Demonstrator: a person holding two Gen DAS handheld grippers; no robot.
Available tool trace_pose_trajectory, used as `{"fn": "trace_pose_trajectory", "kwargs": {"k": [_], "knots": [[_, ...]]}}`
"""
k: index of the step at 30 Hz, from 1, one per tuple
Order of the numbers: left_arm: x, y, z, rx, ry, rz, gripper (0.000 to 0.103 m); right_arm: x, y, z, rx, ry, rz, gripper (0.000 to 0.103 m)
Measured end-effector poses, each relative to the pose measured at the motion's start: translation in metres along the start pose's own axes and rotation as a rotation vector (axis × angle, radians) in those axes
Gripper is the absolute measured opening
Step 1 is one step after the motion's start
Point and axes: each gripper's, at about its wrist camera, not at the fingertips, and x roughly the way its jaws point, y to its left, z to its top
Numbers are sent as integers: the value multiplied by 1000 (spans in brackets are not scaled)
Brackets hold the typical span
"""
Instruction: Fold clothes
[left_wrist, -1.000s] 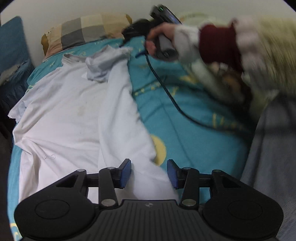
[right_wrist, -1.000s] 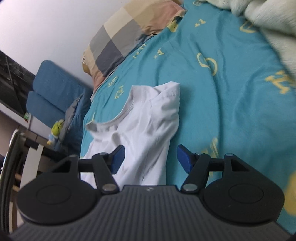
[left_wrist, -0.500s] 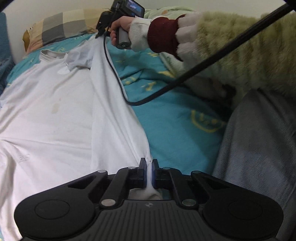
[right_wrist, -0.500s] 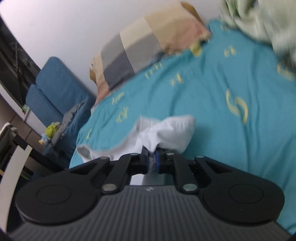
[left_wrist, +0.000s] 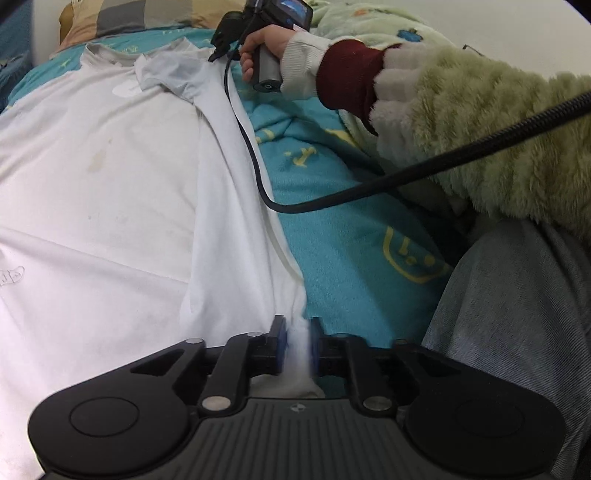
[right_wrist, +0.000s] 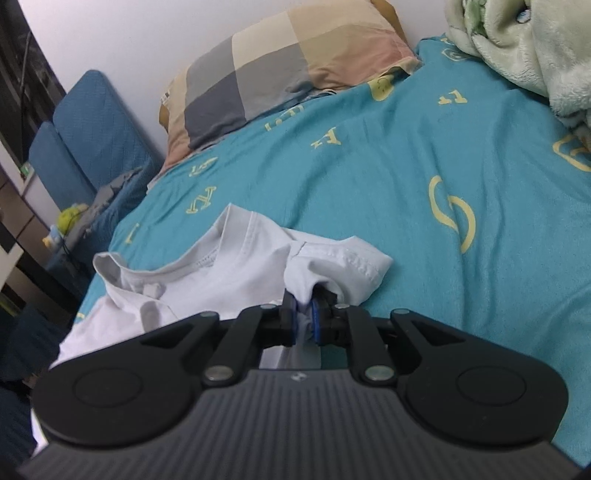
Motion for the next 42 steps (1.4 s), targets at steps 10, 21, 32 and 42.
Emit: {"fn": "trace_pose_trajectory", "kwargs": {"k": [10, 21, 32, 42], "knots": [[-45, 13, 13, -16, -160, 133, 66, -86, 37, -3, -53, -36, -5, 64], [-97, 27, 15, -42, -312, 249, 71, -222, 87, -46, -104, -82, 46, 64], [-144, 59, 11, -174, -411, 277, 76, -300, 138, -128, -167, -89, 113, 64], [-149, 254, 49, -827, -486, 105, 78, -304, 151, -171, -98, -51, 141, 64]]}}
